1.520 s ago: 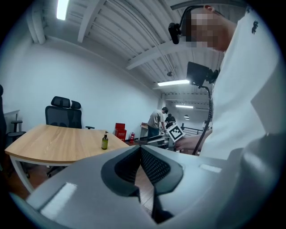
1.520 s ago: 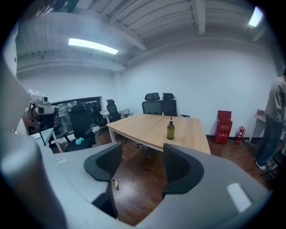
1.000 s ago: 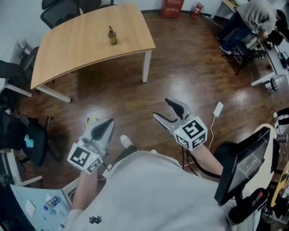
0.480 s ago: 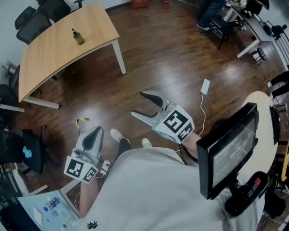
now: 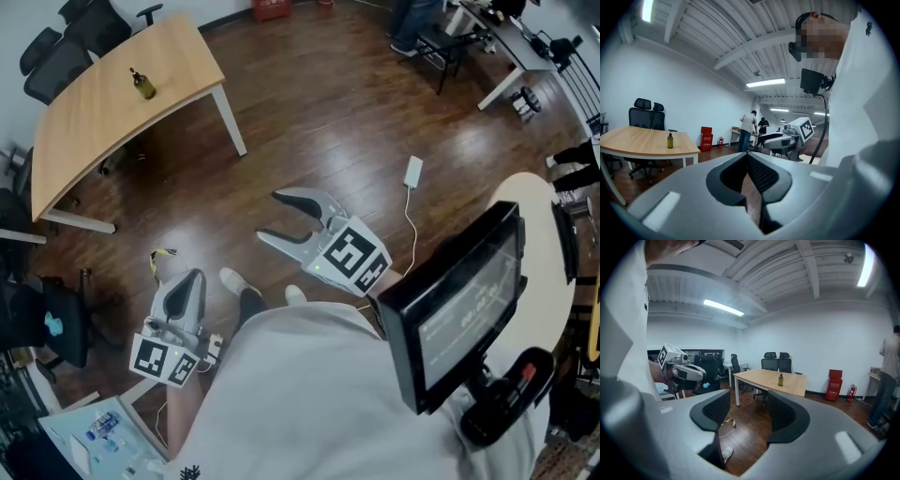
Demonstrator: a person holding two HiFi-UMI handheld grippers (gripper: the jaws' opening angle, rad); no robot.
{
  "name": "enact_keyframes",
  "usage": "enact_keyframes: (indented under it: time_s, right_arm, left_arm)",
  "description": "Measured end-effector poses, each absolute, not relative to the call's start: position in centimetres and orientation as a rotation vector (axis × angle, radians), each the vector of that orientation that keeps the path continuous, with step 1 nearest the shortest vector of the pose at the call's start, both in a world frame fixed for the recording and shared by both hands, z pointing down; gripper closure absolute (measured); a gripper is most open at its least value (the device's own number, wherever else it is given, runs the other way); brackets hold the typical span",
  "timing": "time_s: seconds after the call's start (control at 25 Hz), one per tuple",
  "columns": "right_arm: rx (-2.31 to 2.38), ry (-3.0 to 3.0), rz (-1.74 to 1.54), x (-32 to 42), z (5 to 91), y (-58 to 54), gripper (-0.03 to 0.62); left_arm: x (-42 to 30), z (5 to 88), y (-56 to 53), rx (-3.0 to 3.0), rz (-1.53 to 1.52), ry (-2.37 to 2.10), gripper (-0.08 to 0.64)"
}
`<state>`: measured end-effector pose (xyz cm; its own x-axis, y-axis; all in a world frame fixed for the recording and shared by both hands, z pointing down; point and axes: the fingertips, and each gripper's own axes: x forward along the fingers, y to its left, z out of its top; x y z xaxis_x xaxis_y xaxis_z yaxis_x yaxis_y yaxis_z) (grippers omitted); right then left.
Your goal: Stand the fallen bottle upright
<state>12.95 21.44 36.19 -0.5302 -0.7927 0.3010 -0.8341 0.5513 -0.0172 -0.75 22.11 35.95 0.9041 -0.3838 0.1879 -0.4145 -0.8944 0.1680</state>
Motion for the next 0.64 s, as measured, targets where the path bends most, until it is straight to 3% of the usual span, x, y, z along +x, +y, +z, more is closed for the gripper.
enact_keyframes:
  time_s: [0.64]
  right_arm:
    - [1.404,-2.489,0.241,13.1,36.4,19.5,0.356]
  left_arm:
    - [-1.0,35.9,19.7,2.873,0.209,-0.562,0.560]
